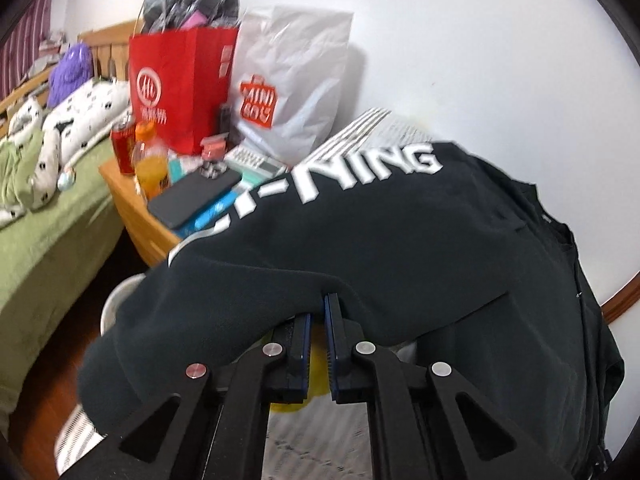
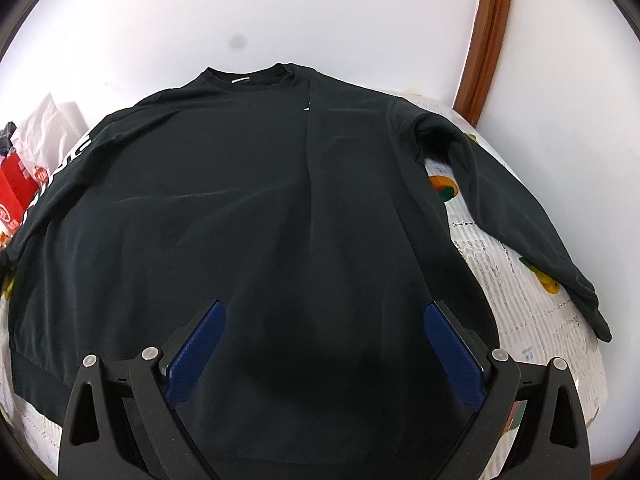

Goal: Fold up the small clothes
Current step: 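Grasp the lettered sleeve with the left tool and fold it across the body, then open the left tool to release the folded sleeve onto the body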

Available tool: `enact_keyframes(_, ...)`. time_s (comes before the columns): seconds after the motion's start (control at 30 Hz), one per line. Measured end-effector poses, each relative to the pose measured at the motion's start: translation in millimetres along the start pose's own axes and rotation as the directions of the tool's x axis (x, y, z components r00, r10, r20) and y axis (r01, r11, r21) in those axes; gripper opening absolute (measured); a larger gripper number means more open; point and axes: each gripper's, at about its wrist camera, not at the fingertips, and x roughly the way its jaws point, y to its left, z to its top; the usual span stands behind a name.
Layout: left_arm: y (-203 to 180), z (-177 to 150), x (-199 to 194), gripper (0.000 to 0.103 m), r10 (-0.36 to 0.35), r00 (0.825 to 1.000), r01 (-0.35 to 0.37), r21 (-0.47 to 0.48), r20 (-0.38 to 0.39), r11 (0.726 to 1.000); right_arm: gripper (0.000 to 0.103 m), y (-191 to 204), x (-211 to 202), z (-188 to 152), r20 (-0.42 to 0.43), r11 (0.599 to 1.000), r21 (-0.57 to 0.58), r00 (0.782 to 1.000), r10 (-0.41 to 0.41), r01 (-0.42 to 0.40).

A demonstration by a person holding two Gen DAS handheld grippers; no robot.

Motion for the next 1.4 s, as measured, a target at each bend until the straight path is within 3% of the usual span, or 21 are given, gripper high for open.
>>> enact_keyframes(0.2, -47.2, 33.5, -29.2, 0.005, -0.052, 0.993, 0.041, 0.107, 0.103, 0.993, 0.098, -13.1, -0.9, 17.6, 0.035, 0.999, -0.028, 0.999, 0.025, -0.024)
enact_keyframes(0.33, -96.9, 57.5, -44.5, 0.005, -0.122, 0.98, 0.092, 0.187, 0.159, 0.978, 0.098, -29.1, -12.4, 40.7, 0.098, 0.996, -0.085, 0.995, -0.025, 0.034)
enact_keyframes(0.47, -159.4, 67.9, -48.1, 0.005, -0.202, 0.964, 0.148, 0.281, 0.173, 0.948, 0.098, -56.1, -19.9, 57.8, 0.136, 0.996, -0.06, 0.989, -0.053, 0.062)
enact_keyframes(0.6, -234.0, 64.0, -40.7, 0.005, -0.268, 0.953, 0.192, 0.395, 0.145, 0.898, 0.098, -89.4, -18.6, 64.7, 0.138, 0.998, 0.005, 0.989, -0.057, 0.057)
enact_keyframes(0.8, -332.7, 36.5, -4.7, 0.005, -0.339, 0.941, 0.284, 0.503, 0.018, 0.816, 0.098, -118.6, -4.2, 61.5, 0.109, 0.998, 0.02, 0.992, -0.064, 0.062)
enact_keyframes(0.97, -377.5, 5.9, 17.6, 0.005, -0.333, 0.942, 0.293, 0.568, -0.035, 0.769, 0.098, -141.3, 2.2, 48.1, 0.088, 0.995, 0.024, 0.991, -0.096, 0.095)
enact_keyframes(1.13, -393.9, -10.9, 26.7, 0.005, -0.338, 0.938, 0.322, 0.572, -0.083, 0.754, 0.098, -154.5, 12.4, 36.4, 0.05, 0.994, 0.049, 0.994, -0.101, 0.098)
enact_keyframes(1.23, -390.6, -9.6, 16.7, 0.023, -0.35, 0.932, 0.339, 0.57, -0.095, 0.748, 0.098, -149.6, 13.0, 37.3, 0.046, 0.995, 0.048, 0.995, -0.086, 0.084)
enact_keyframes(1.3, -379.1, -3.6, 5.0, 0.052, -0.355, 0.933, 0.326, 0.572, -0.064, 0.753, 0.098, -141.3, 9.7, 40.4, 0.056, 0.998, 0.034, 0.996, -0.063, 0.061)
enact_keyframes(1.4, -350.9, 8.0, -13.8, 0.061, -0.351, 0.937, 0.286, 0.584, -0.002, 0.76, 0.098, -118.5, 2.8, 50.1, 0.081, 1.0, -0.002, 0.996, -0.027, 0.027)
